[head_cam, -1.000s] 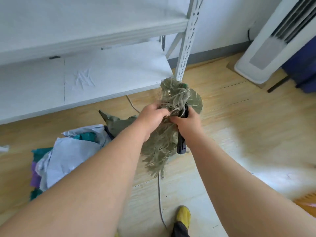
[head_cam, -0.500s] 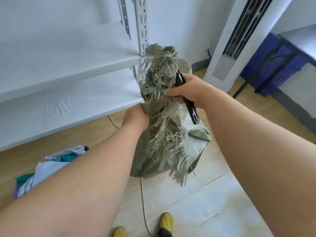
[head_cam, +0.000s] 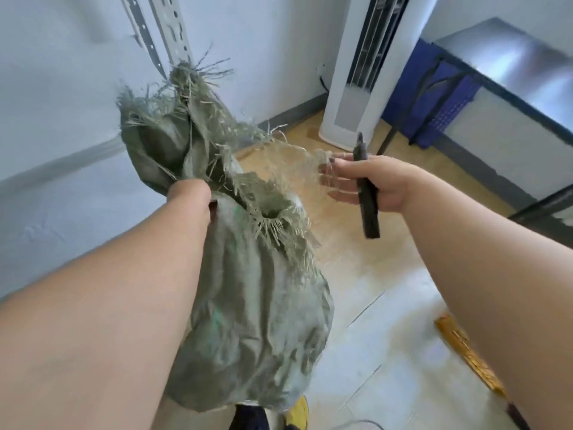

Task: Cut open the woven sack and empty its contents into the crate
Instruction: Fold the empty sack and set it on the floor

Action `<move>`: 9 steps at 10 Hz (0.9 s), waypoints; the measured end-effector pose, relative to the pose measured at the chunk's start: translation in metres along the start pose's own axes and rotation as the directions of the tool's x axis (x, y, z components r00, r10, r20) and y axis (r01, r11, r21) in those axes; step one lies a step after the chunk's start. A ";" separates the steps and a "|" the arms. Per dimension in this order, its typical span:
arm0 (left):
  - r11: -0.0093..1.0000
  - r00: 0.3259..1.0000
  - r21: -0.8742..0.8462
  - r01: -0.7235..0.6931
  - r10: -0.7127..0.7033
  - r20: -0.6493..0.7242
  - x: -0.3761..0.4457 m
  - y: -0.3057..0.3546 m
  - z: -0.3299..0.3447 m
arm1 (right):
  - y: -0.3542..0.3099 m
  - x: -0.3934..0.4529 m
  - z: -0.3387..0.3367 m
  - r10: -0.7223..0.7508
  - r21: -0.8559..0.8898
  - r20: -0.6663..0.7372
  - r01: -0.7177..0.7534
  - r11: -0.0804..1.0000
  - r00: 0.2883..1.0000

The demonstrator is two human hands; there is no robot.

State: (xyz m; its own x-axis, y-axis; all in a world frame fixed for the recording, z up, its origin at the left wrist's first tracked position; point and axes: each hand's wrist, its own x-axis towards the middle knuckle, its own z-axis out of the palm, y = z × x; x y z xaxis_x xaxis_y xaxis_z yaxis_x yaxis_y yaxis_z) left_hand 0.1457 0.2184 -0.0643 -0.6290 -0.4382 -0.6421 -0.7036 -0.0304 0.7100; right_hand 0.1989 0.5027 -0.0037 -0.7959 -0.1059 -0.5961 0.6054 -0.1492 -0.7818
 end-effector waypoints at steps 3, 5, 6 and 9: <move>0.999 0.960 0.023 0.042 -0.046 0.276 0.018 0.022 0.040 | 0.010 0.040 0.031 0.037 -0.199 -0.384 -0.121 0.973 0.923; 0.996 0.979 -0.010 0.089 -0.086 0.184 0.042 0.046 0.029 | 0.017 0.051 0.026 -0.016 -0.370 -0.414 -0.152 0.917 0.910; 0.996 0.986 -0.032 0.080 -0.074 0.152 0.043 0.060 0.025 | 0.013 0.052 0.035 -0.006 -0.394 -0.408 -0.171 0.903 0.913; 0.990 0.985 -0.135 0.024 -0.001 0.173 0.031 0.093 0.046 | 0.004 0.067 0.024 -0.151 -0.531 -0.467 -0.140 0.836 0.871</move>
State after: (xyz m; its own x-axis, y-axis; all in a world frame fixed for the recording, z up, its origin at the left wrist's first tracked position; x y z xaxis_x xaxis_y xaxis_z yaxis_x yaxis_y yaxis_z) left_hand 0.0455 0.2436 -0.0315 -0.6763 -0.2761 -0.6829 -0.6675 -0.1624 0.7267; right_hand 0.1480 0.4717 -0.0425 -0.7819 0.3892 -0.4870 0.6206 0.4116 -0.6675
